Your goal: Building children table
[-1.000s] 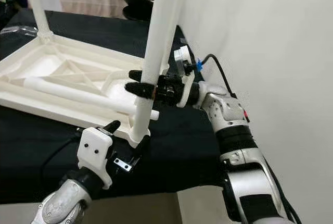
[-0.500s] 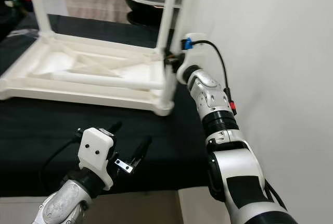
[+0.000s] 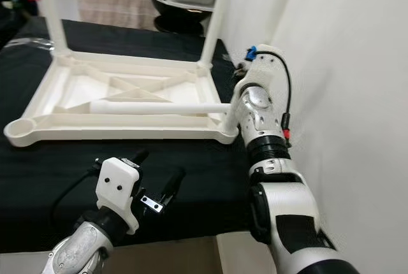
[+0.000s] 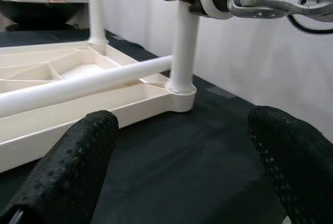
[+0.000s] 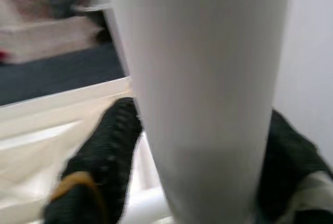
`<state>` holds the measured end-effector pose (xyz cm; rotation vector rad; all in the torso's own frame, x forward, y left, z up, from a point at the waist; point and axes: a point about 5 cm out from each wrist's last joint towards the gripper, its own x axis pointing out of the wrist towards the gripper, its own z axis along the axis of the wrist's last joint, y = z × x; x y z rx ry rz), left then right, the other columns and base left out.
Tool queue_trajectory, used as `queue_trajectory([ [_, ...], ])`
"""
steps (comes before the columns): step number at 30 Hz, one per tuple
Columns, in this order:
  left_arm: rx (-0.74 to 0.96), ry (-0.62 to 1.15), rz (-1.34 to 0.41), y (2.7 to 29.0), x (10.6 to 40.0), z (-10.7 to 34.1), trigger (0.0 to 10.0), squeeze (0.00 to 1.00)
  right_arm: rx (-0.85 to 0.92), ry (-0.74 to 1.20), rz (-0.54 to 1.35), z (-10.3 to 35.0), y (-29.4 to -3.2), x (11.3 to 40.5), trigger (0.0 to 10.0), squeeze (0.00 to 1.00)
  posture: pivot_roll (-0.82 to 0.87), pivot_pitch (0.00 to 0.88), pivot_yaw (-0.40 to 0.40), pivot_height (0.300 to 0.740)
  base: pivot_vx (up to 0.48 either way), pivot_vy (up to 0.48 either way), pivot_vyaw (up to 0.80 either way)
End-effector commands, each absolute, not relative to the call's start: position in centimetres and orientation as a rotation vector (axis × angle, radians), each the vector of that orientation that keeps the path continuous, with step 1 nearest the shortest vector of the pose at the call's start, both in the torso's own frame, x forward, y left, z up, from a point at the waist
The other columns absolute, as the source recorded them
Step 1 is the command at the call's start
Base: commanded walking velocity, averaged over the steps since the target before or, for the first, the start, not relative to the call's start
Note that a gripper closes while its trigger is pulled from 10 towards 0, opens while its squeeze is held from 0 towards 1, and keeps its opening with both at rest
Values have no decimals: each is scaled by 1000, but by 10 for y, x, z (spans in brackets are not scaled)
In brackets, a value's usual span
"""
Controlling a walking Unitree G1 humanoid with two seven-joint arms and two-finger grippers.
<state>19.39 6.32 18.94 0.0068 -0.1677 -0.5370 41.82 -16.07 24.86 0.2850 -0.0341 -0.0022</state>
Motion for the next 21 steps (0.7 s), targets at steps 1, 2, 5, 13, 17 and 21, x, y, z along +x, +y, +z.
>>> queue_trajectory([
  [1, 11, -153, -541, 60, 194, 186, 10000, 0, 381, -59, 252, 258, -138, 417, 10000, 1000, 60, 106, -161, 740, 0, 0, 0],
  [2, 11, -153, -541, 60, 194, 186, 10000, 0, 381, -59, 252, 258, -138, 417, 10000, 1000, 60, 106, -161, 740, 0, 0, 0],
  [5, 10, -153, -541, 60, 194, 185, 10000, 0, 425, -81, 460, 266, -127, 413, 10000, 0, 61, 104, -162, 740, 0, 0, 0],
  [13, 11, -157, -540, 61, 193, 186, 10000, 0, 231, -115, 1147, 262, -121, 367, 10000, 0, 66, 96, -164, 740, 0, 0, 0],
  [17, 13, -152, -541, 62, 193, 184, 10000, 0, 220, -65, 1362, 252, -121, 346, 10000, 0, 63, 94, -161, 740, 0, 0, 0],
  [21, 16, -152, -544, 62, 193, 185, 10000, 0, 194, -35, 1436, 240, -118, 342, 3059, 0, 70, 91, -160, 740, 0, 0, 0],
])
